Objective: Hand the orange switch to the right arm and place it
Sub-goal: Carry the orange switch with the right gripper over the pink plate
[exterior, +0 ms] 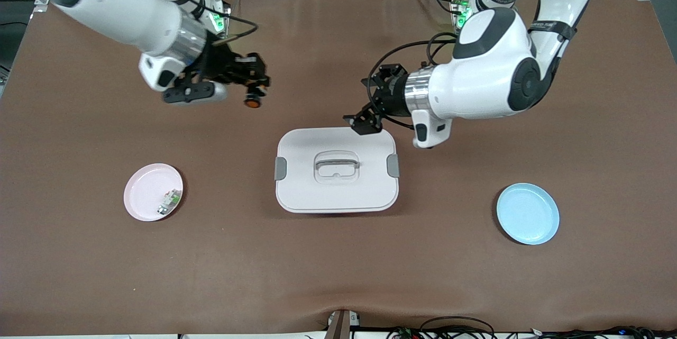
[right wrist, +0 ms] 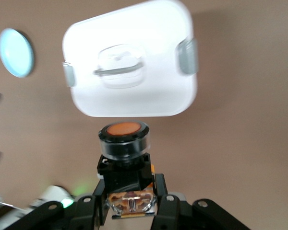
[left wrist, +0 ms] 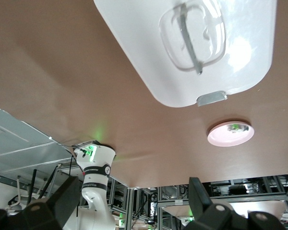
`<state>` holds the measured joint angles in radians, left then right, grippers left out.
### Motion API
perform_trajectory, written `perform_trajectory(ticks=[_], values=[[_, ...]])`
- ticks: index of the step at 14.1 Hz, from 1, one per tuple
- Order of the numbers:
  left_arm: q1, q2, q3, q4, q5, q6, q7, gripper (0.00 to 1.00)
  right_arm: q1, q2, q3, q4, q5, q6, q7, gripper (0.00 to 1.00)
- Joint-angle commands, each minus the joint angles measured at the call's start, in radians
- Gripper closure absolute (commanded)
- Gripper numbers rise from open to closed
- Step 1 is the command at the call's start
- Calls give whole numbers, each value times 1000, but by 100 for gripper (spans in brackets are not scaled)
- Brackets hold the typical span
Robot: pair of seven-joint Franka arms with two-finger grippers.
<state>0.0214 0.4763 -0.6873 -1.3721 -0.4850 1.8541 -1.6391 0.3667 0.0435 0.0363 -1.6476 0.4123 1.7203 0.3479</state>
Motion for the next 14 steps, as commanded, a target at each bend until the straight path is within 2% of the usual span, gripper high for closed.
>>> perform_trajectory(ticks=[1, 2, 5, 7, 11, 14], values=[[43, -24, 2, -10, 23, 2, 7, 0, -118, 9, 16, 25, -68, -68, -241, 100], [43, -36, 3, -10, 45, 2, 7, 0, -149, 12, 16, 25, -110, -73, -351, 100], [42, -42, 0, -10, 202, 2, 7, 0, -176, 35, 16, 22, -310, -73, -600, 100], [41, -36, 0, -10, 305, 2, 40, 0, -196, 62, 16, 22, -387, -64, -700, 100], [67, -24, 6, -10, 521, 2, 281, 0, -281, 122, 16, 22, -421, -4, -953, 100], [146, -28, 5, -18, 589, -16, 479, 0, -353, 179, 16, 20, -443, 82, -1221, 100]])
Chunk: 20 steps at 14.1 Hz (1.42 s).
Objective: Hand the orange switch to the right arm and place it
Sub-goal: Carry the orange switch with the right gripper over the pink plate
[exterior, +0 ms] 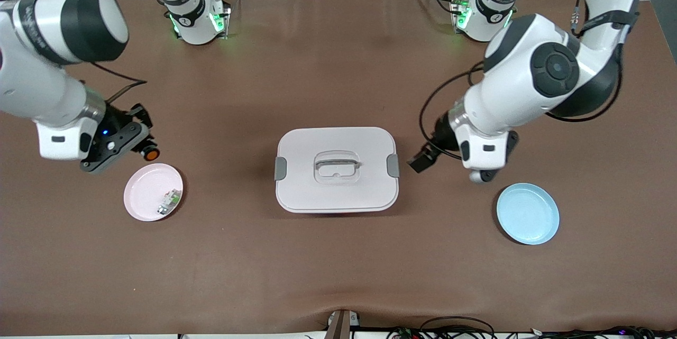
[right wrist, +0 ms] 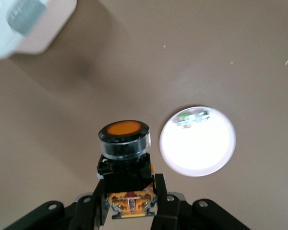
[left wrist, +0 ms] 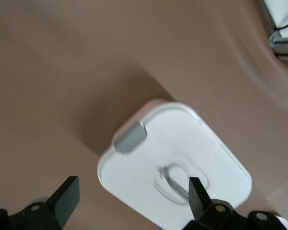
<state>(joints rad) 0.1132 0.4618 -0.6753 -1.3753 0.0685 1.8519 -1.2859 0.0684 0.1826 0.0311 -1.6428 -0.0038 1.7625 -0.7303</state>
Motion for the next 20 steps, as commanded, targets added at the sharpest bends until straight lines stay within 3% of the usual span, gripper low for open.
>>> perform_trajectory(ticks=[1, 6, 10, 12, 20], values=[[72, -17, -6, -13, 43, -43, 199, 0, -73, 61, 21, 15, -51, 75, -220, 100], [161, -25, -7, -11, 116, -124, 446, 0, -165, 194, 21, 14, -134, 297, -526, 100], [226, -77, -7, -8, 129, -180, 748, 0, -210, 303, 21, 12, -160, 414, -622, 100], [265, -109, -7, -10, 131, -206, 836, 0, -217, 336, 21, 12, -199, 419, -658, 100], [404, -264, -13, -11, 122, -298, 1057, 0, -239, 345, 23, -86, -196, 419, -710, 100]])
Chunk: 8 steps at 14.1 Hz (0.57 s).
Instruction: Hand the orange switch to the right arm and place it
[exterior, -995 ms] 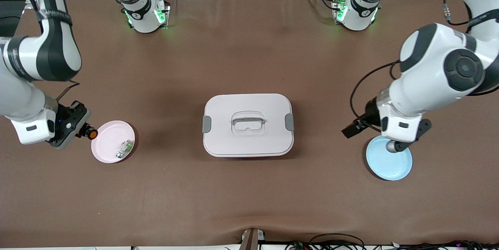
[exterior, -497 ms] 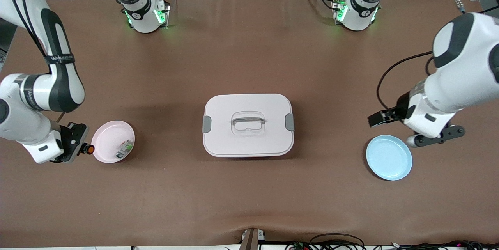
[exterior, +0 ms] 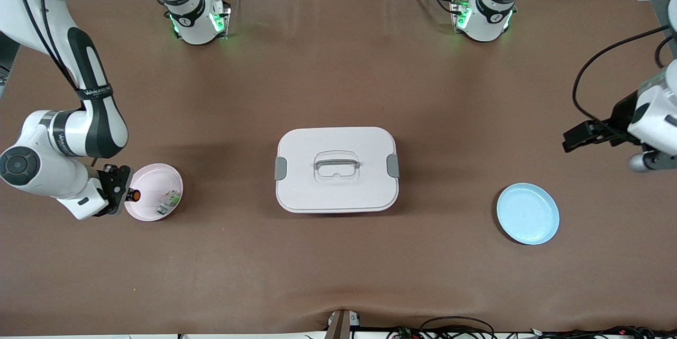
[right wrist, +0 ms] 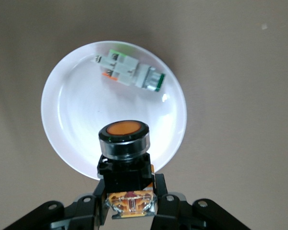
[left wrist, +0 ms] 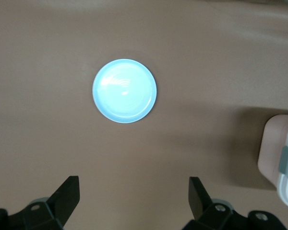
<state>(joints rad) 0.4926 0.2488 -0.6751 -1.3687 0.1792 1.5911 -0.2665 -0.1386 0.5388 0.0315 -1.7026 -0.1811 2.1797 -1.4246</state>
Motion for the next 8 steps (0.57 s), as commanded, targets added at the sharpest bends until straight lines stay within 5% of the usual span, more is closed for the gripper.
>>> perform_trajectory(ticks=[1, 4, 8], values=[[24, -59, -12, -18, 3, -54, 45, 0, -32, -11, 22, -38, -18, 5, -16, 100], [-56, -124, 49, -56, -3, -59, 55, 0, -32, -13, 22, -86, -17, 54, -16, 100], [-297, -262, 337, -171, -107, -56, 49, 0, -29, -11, 22, -106, -17, 86, -14, 100]])
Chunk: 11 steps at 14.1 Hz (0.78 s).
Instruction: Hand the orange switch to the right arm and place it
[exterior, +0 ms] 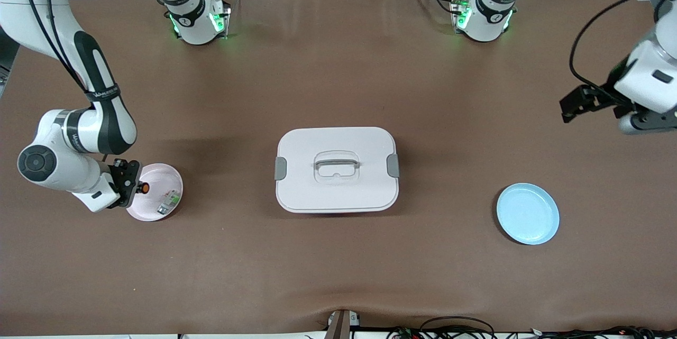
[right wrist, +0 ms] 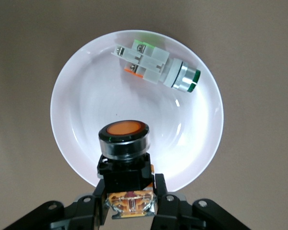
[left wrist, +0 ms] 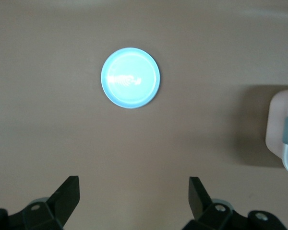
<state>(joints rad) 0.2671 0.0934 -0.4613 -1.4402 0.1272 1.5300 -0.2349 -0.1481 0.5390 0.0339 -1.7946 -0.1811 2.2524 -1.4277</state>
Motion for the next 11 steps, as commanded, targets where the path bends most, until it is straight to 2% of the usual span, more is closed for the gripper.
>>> perform_trajectory(ticks=[1, 2, 6, 11], values=[[-113, -139, 177, -127, -67, 7, 23, 0, -21, -11, 18, -14, -17, 21, -10, 100], [-146, -168, 220, -149, -72, 7, 23, 0, -21, -11, 18, -16, -17, 25, -10, 100], [-213, -201, 302, -171, -72, -17, 23, 0, -19, -1, 18, -40, -18, 73, -5, 100], [-212, -201, 306, -158, -77, -24, 22, 0, -18, 12, 15, -49, -23, 88, 1, 100]])
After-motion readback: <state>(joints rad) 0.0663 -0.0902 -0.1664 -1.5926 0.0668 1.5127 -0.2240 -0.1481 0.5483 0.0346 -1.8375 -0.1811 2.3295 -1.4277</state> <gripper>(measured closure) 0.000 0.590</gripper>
